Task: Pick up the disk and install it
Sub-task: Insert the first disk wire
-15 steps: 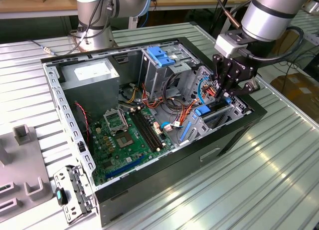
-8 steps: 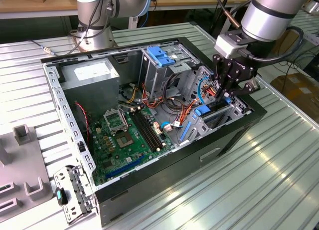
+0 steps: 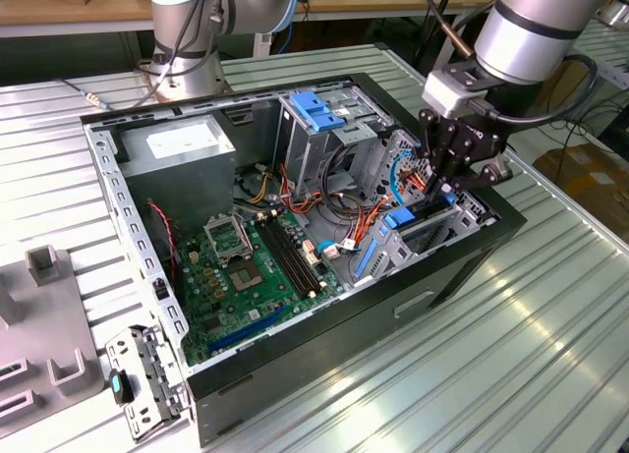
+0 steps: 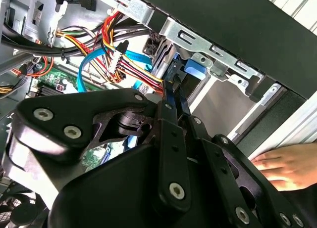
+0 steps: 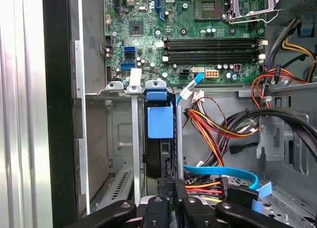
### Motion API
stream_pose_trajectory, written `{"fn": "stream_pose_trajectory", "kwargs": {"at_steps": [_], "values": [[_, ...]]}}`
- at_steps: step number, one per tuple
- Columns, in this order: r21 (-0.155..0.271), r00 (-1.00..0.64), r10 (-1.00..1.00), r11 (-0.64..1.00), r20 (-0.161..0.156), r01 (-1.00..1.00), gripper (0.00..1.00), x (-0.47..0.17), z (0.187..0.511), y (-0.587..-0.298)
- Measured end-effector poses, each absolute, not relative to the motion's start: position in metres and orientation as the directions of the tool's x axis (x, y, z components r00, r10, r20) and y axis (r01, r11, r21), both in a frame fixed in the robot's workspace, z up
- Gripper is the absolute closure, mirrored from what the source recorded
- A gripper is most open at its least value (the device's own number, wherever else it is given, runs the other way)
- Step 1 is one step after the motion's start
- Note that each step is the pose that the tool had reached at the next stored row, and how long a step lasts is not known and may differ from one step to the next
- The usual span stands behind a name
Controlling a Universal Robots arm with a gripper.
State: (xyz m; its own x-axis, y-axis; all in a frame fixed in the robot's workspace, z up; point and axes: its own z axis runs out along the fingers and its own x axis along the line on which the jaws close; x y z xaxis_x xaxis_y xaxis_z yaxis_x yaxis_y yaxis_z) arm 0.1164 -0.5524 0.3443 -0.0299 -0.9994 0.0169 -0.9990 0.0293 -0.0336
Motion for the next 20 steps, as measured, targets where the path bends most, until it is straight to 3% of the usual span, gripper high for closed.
{"fn": "stream_pose_trajectory", "kwargs": {"at_steps": [10, 12, 20], "values": [[-0.034, -0.030, -0.999, 0.029, 0.015, -0.999, 0.84, 0.1164, 0.3413, -0.5525], [-0.034, -0.030, -0.999, 0.029, 0.016, -0.999, 0.76, 0.1164, 0.3416, -0.5526], [-0.034, -0.030, -0.999, 0.029, 0.015, -0.999, 0.76, 0.1164, 0.3492, -0.5526]]}}
